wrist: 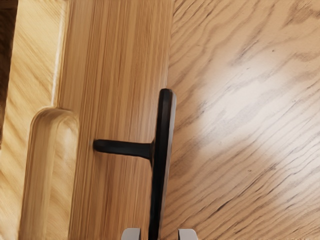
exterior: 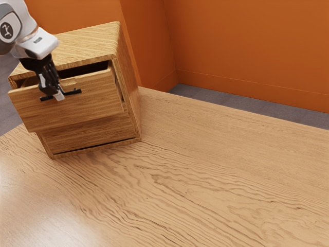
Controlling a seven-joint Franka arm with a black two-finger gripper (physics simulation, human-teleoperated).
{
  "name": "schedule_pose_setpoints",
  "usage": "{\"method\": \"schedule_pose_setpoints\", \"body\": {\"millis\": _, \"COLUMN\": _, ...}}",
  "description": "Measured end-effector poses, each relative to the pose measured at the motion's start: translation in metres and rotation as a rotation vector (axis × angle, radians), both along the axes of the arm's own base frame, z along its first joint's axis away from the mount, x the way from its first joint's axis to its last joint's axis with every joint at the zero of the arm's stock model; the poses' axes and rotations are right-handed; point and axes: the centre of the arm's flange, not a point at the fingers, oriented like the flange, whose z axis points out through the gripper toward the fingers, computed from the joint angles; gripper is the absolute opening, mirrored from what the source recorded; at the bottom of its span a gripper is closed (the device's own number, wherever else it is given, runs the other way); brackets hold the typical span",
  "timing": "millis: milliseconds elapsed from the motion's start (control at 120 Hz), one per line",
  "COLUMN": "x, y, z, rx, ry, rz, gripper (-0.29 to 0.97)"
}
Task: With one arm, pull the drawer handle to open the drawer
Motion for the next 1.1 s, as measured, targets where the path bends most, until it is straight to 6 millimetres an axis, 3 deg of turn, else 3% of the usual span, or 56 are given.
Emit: {"method": "schedule_pose_setpoints", "body": {"millis": 1100, "x": -0.044, "y": -0.030, "z": 0.001, "rx": 0.021, "ry": -0.018, "rz": -0.026, "gripper": 0.01}}
